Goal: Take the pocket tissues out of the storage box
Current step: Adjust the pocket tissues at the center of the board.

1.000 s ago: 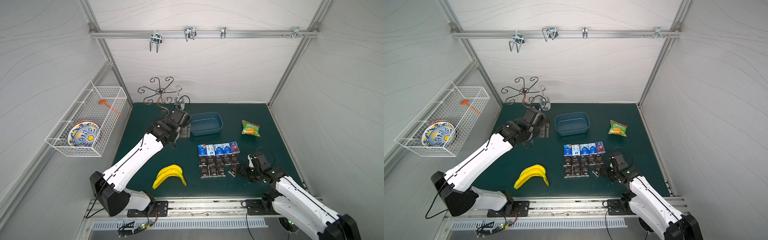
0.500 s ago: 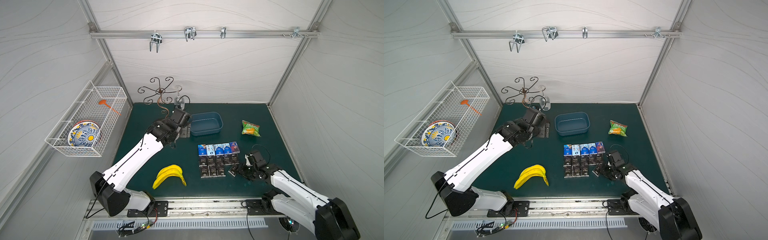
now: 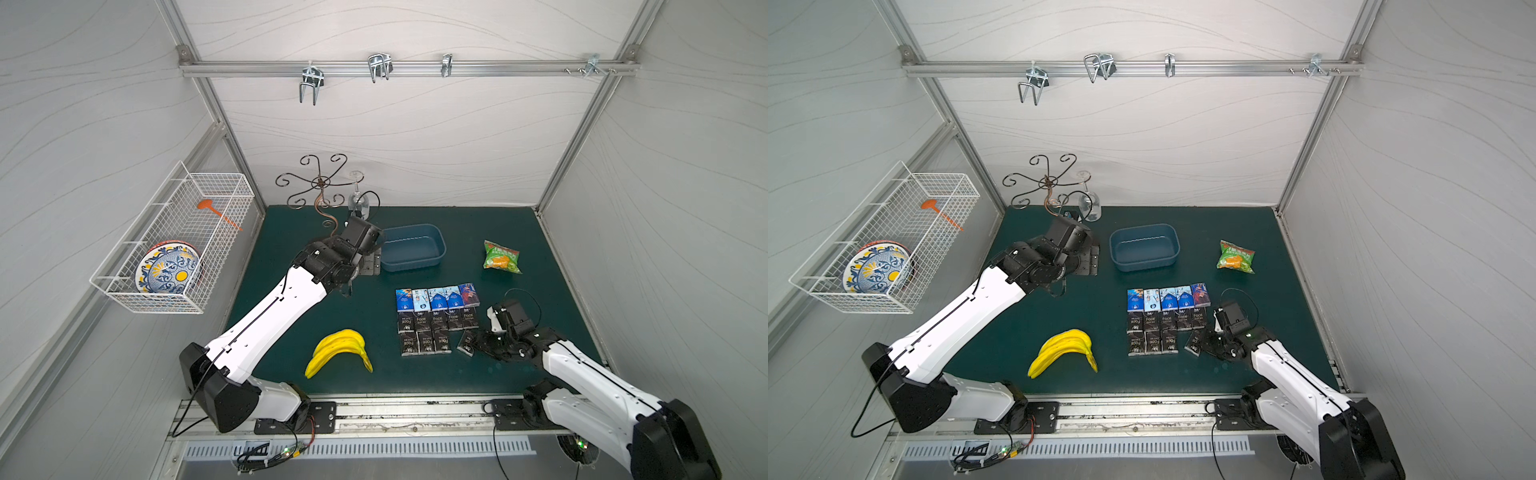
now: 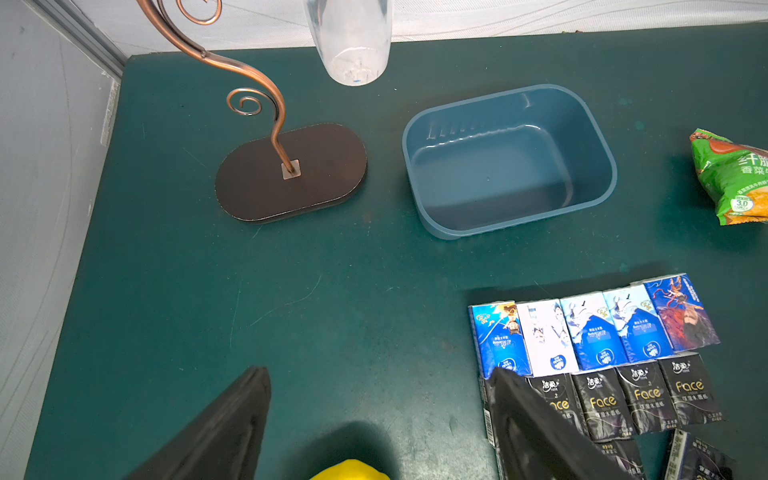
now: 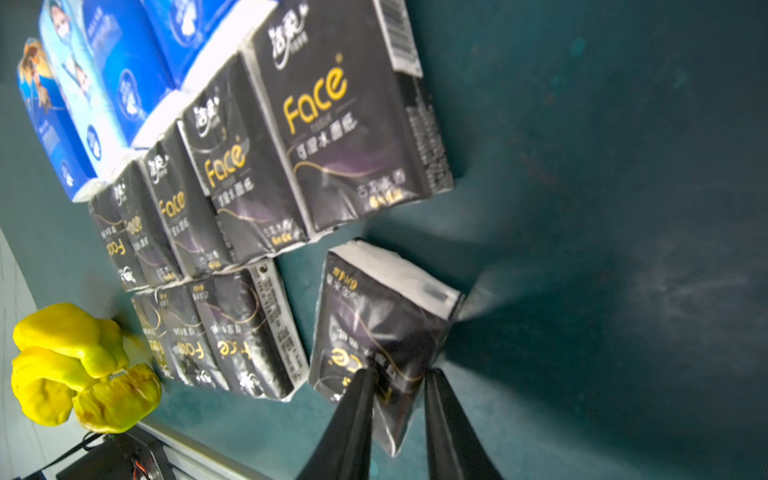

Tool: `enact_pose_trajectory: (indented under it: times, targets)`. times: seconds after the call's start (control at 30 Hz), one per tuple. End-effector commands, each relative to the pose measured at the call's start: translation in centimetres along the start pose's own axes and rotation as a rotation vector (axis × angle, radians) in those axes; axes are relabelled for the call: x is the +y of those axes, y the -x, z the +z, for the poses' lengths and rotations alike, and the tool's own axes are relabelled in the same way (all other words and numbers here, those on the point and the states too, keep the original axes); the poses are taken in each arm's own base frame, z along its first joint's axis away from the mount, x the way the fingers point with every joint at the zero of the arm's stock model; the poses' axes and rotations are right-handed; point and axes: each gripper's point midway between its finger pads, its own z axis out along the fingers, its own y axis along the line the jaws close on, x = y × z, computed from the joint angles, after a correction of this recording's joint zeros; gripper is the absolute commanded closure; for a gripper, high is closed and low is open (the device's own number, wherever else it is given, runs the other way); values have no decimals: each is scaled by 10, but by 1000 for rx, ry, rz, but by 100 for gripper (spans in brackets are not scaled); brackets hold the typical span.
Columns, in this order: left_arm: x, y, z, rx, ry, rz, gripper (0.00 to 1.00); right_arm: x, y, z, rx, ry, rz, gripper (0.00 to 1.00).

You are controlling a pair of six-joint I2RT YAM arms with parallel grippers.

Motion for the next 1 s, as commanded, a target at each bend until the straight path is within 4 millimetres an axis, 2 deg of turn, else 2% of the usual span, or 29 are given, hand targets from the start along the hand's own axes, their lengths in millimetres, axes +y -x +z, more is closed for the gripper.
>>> enact_pose_trajectory:
  times: [0.0,0.23,0.6,0.83,0.97]
  targets:
    - [-4,12,-8,-50,-32,-31,13,8,-4,-7,30,11,-55,75]
    - [-5,13,-10,-51,-34,-36,13,17,-11,1,87,-38,-162,75]
    - [-1,14,-13,-59,-24,-29,13,13,-1,0,72,-121,-205,73]
    - [-3,15,-13,-54,-28,-31,13,27,5,-13,28,-64,-184,63]
    - [-3,16,-14,-57,-28,-31,13,27,7,-16,4,-59,-172,53]
